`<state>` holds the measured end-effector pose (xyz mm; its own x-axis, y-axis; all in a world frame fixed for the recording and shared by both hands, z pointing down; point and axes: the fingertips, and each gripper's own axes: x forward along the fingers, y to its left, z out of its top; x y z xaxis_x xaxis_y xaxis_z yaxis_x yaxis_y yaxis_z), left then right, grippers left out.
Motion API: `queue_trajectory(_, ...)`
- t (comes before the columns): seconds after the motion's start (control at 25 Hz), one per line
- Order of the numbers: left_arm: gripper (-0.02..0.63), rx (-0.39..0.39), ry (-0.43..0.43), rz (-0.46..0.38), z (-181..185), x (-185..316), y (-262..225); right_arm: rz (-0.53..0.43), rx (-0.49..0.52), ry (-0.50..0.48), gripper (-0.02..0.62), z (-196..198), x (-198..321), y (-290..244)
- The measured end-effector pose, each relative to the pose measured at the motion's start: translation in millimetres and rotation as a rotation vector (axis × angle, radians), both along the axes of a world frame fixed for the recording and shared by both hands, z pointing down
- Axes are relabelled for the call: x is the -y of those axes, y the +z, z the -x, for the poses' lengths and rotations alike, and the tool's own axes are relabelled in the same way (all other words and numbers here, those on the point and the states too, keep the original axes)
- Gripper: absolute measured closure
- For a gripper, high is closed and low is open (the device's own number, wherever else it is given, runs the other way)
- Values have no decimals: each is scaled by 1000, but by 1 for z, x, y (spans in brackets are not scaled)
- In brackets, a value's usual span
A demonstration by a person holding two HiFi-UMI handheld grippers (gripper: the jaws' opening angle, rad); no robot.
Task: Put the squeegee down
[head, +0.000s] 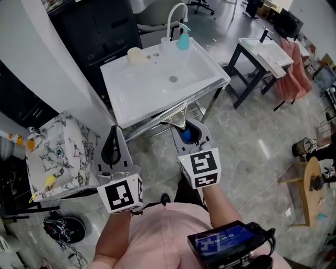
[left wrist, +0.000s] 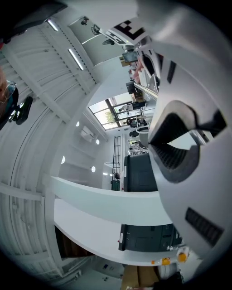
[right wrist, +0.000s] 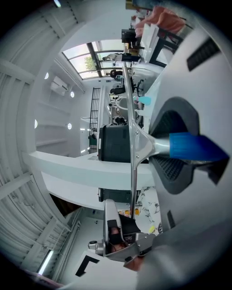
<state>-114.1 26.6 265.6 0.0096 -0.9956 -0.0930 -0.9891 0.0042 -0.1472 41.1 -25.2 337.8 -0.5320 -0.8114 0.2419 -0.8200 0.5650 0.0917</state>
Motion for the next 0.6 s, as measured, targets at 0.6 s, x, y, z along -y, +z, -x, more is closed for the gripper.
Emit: queue_trajectory(0.6,597,43,-200,46,-10,132,12,81,62,-204,486,0,158,32)
